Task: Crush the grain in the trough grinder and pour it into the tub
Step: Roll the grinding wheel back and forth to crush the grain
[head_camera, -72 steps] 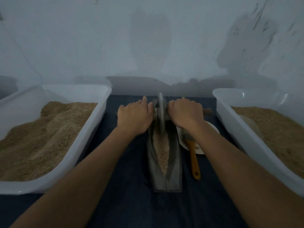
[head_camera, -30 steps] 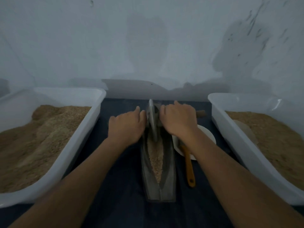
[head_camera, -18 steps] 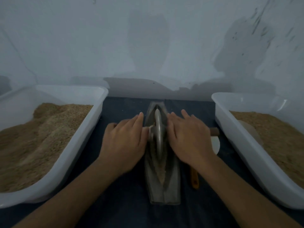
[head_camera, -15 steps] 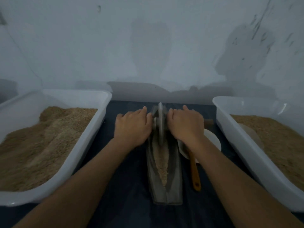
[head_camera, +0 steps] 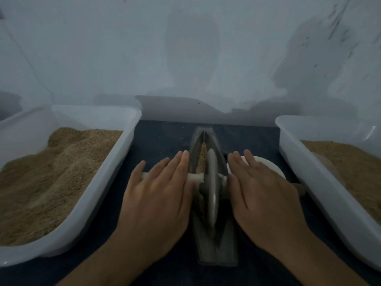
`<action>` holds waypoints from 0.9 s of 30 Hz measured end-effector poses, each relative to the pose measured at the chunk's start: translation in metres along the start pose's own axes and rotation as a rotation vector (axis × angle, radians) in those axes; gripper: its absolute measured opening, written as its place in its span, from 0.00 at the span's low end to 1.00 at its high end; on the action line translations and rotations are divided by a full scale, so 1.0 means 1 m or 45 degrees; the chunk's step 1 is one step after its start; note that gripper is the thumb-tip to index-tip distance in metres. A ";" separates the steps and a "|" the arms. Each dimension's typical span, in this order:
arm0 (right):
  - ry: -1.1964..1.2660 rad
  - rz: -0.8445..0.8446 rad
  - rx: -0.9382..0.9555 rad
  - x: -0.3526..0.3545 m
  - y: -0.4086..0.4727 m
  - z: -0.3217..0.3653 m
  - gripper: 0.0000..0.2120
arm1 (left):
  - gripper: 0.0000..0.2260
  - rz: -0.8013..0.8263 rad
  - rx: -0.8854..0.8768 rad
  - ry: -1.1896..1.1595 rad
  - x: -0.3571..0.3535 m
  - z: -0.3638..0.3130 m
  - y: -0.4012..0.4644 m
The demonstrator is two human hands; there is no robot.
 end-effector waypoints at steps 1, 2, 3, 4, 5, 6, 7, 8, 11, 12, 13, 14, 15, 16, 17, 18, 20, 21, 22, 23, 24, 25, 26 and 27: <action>-0.020 0.065 -0.012 -0.006 0.014 0.001 0.31 | 0.27 0.059 0.042 -0.018 -0.005 0.004 0.012; -0.043 0.131 -0.035 -0.014 0.032 -0.001 0.31 | 0.28 0.120 0.091 -0.041 -0.012 0.009 0.028; -0.054 0.184 -0.072 -0.021 0.053 -0.005 0.31 | 0.28 0.159 0.128 -0.059 -0.018 0.015 0.047; -0.032 0.222 -0.127 -0.028 0.075 -0.011 0.30 | 0.27 0.170 0.151 -0.068 -0.023 0.021 0.067; 0.013 0.242 -0.202 -0.033 0.095 -0.019 0.27 | 0.25 0.170 0.177 -0.066 -0.026 0.027 0.087; 0.055 0.243 -0.278 -0.034 0.111 -0.026 0.22 | 0.22 0.174 0.210 -0.054 -0.030 0.032 0.105; 0.074 0.235 -0.315 -0.033 0.122 -0.030 0.20 | 0.19 0.176 0.243 -0.039 -0.030 0.036 0.119; 0.051 0.232 -0.316 -0.032 0.128 -0.030 0.19 | 0.17 0.178 0.259 -0.033 -0.030 0.039 0.126; -0.111 0.238 -0.245 -0.031 0.112 -0.019 0.21 | 0.19 0.168 0.208 0.054 -0.030 0.033 0.115; -0.102 0.215 -0.197 -0.030 0.097 -0.015 0.24 | 0.20 0.143 0.193 0.030 -0.029 0.029 0.100; -0.054 0.192 -0.154 -0.028 0.078 -0.010 0.26 | 0.22 0.098 0.190 0.008 -0.027 0.025 0.082; 0.000 0.178 -0.119 -0.025 0.058 -0.006 0.27 | 0.24 0.049 0.190 0.007 -0.024 0.021 0.061; 0.042 0.167 -0.090 -0.020 0.038 -0.003 0.28 | 0.25 -0.005 0.176 0.029 -0.018 0.014 0.040; 0.067 0.135 -0.065 -0.014 0.020 -0.001 0.27 | 0.26 -0.045 0.148 0.052 -0.011 0.007 0.020; 0.062 0.064 -0.043 -0.007 0.004 0.000 0.27 | 0.27 -0.078 0.111 0.050 -0.006 0.000 0.003; 0.047 -0.012 -0.027 -0.001 -0.007 0.001 0.26 | 0.27 -0.098 0.084 0.033 -0.004 -0.004 -0.010; 0.018 -0.086 0.008 0.005 -0.008 0.006 0.26 | 0.27 -0.057 0.073 -0.005 -0.005 -0.002 -0.013; 0.002 -0.032 0.023 0.001 0.002 0.009 0.27 | 0.27 -0.001 0.091 -0.023 -0.008 0.003 -0.003; -0.014 0.064 0.020 -0.008 0.016 0.010 0.29 | 0.27 0.069 0.107 -0.041 -0.012 0.007 0.011; -0.026 0.164 -0.008 -0.018 0.035 0.007 0.31 | 0.27 0.129 0.124 -0.055 -0.017 0.012 0.028; -0.027 0.241 -0.066 -0.026 0.056 0.000 0.31 | 0.27 0.165 0.138 -0.059 -0.023 0.016 0.048; -0.012 0.290 -0.142 -0.031 0.078 -0.010 0.30 | 0.27 0.175 0.155 -0.054 -0.026 0.021 0.071; 0.010 0.324 -0.218 -0.036 0.098 -0.019 0.29 | 0.26 0.191 0.191 -0.046 -0.029 0.026 0.094; 0.042 0.346 -0.283 -0.040 0.113 -0.027 0.27 | 0.26 0.221 0.237 -0.030 -0.032 0.030 0.113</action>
Point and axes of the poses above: each hand's wrist, its own y-axis towards the middle knuckle, its own x-axis out of the back of the hand, z = x × y, the point moved 9 cm from there along y, towards the middle knuckle, and after that the axes turned 10 degrees about z, right-handed, at the moved point
